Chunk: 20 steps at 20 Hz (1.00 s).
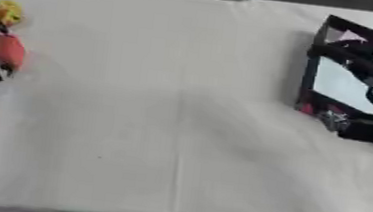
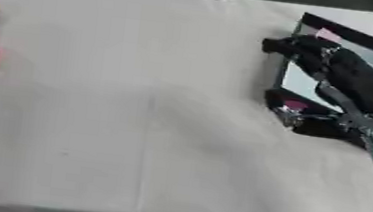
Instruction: Pick up the objects with one hand, pass them to the other hand, and then place them into the box on the other side of the table.
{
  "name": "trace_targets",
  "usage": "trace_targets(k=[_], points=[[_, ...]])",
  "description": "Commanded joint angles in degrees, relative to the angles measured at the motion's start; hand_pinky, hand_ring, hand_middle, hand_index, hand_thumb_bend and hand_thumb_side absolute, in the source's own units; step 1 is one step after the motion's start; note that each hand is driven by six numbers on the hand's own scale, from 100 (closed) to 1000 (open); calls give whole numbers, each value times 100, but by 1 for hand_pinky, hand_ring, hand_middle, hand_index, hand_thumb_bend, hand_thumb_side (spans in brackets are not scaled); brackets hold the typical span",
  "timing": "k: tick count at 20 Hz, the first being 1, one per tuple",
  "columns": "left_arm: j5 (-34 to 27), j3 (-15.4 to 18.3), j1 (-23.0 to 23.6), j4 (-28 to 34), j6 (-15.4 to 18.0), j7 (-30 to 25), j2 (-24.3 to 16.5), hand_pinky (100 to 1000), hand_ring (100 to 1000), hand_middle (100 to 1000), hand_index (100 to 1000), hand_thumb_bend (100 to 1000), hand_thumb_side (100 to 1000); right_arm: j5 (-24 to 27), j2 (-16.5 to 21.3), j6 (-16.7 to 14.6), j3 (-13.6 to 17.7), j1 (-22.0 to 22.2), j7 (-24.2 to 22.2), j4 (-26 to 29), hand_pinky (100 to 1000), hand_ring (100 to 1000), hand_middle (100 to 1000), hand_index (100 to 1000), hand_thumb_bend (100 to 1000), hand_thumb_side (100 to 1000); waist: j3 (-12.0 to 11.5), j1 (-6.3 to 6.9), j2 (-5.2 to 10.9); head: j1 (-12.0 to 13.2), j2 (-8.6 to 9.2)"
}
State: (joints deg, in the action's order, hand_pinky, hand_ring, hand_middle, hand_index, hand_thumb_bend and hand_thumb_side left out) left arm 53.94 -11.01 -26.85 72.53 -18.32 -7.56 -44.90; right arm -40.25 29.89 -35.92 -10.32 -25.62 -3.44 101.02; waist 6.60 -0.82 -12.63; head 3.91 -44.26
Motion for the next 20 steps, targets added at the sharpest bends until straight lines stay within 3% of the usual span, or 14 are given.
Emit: trace_targets(k=[1,4,7,10,15,20], points=[[13,4,-68,27,46,-19,-104,762,592,580,664,194,126,31,66,-9,56,-35,-20,93,825,815,782,991,100,213,-10,-1,84,-24,19],[-172,2,-50,367,101,8,-188,752,567,546,634,130,125,40,82,-14,46,-44,-23,79,826,814,782,991,100,213,-46,5,115,-49,15],[-579,-12,9,1137,131,-18,-373,748,555,532,622,100,126,58,99,-28,25,-68,-27,74,826,814,782,991,100,215,-98,27,164,-87,14],[-1147,-8,123,2242,126,-95,-600,744,537,518,611,100,152,87,112,-63,-23,-127,-19,106,824,808,777,983,100,212,-159,55,233,-184,14],[-2466,-44,349,3995,91,-253,-777,742,518,500,595,100,247,269,131,-209,-241,-343,99,263,819,800,788,971,100,100,-242,94,349,-384,14],[-4106,-444,202,4200,888,-371,-621,739,507,489,583,100,301,399,64,-388,-576,-765,131,579,849,837,862,984,110,100,-275,105,431,-529,14]])
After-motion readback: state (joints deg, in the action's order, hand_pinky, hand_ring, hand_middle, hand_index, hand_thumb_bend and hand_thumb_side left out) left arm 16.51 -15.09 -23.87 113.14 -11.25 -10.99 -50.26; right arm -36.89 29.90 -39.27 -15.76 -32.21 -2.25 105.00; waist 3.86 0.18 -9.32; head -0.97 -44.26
